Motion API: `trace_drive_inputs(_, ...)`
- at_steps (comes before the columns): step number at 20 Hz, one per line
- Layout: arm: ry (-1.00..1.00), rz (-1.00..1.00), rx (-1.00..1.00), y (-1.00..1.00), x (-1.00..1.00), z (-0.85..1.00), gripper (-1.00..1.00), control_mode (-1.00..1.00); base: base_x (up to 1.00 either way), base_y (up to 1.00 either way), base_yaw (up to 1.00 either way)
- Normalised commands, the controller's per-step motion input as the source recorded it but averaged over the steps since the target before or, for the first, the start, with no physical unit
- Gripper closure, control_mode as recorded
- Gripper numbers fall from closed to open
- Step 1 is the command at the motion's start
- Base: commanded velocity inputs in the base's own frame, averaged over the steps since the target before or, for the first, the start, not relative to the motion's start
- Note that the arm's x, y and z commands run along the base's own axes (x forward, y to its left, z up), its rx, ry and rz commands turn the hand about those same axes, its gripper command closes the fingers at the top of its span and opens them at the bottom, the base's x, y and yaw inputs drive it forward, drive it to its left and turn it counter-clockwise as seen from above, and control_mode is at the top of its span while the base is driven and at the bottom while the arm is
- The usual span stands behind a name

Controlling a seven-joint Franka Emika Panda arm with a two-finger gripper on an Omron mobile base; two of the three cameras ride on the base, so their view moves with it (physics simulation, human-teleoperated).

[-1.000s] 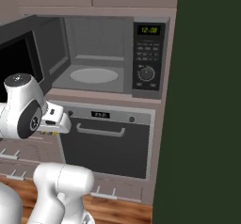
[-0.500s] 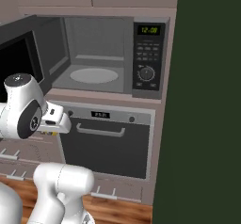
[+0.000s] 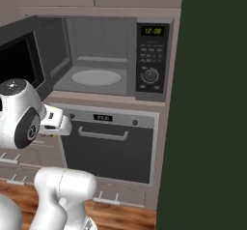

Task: Pick the mug from the counter and place it inside the microwave. Then close the microwave.

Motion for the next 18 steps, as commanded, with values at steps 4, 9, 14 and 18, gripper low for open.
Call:
trace_drive_inputs(4,-0.17,0.05,0.0,0.0,0.0,0.06,1.0,-1.0,0.0,0.0,0.0)
trace_drive_inputs(9,-0.02,0.01,-0.01,0.01,0.0,0.27,1.0,-1.0,0.0,0.0,0.0)
trace_drive_inputs(14,0.0,0.0,0.0,0.0,0.02,0.6,1.0,-1.0,0.0,0.0,0.0)
trace_drive_inputs(18,0.0,0.0,0.0,0.0,0.2,0.53,1.0,-1.0,0.0,0.0,0.0)
